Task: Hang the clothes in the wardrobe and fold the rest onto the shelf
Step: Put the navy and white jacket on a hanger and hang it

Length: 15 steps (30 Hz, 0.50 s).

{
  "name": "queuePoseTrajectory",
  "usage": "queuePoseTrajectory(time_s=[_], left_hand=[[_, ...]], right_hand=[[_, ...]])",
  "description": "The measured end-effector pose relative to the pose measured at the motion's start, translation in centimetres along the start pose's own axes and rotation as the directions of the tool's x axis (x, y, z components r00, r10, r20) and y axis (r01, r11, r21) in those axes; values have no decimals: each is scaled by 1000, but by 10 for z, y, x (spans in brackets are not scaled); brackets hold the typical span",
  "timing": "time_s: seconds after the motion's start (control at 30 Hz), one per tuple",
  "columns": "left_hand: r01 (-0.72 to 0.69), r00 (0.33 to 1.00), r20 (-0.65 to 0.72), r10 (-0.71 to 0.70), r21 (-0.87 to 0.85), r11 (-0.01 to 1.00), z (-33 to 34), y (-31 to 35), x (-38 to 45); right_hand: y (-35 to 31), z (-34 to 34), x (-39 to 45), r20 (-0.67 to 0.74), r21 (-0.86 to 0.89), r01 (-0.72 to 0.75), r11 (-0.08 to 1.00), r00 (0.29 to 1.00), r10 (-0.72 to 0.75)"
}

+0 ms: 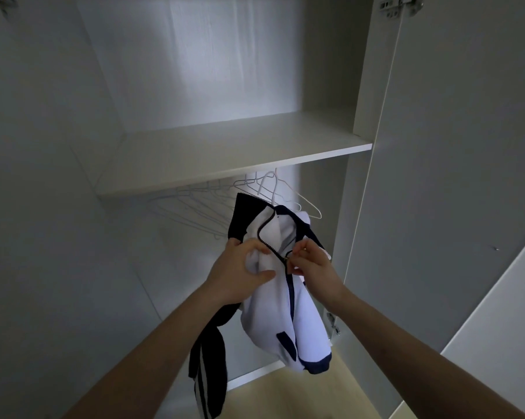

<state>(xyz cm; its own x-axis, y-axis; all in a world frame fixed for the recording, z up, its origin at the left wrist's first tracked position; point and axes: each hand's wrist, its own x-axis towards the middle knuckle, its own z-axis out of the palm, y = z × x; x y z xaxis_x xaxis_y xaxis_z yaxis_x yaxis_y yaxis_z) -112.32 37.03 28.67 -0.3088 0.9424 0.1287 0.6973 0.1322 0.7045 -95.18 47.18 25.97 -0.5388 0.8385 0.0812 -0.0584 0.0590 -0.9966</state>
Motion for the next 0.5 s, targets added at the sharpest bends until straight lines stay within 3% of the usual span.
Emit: queuePoseTrajectory(time_s=[0.23,0.37,0.43,0.5], left_hand=[[16,999,-45,-3,288,957,22,8,2],[53,994,-102,-30,233,971,32,0,8],[67,991,-127,-43,190,980,35,-5,7],[69,989,-139,-50,134,989,39,-5,6]], right_hand=[[-10,8,-4,49,70,89,994,994,-92],[-9,4,-10,-19,100,74,992,997,-72],[6,-1,-17,-65,-3,72,997,995,-72],[26,0,-26,-63,-216,78,973,994,-93]])
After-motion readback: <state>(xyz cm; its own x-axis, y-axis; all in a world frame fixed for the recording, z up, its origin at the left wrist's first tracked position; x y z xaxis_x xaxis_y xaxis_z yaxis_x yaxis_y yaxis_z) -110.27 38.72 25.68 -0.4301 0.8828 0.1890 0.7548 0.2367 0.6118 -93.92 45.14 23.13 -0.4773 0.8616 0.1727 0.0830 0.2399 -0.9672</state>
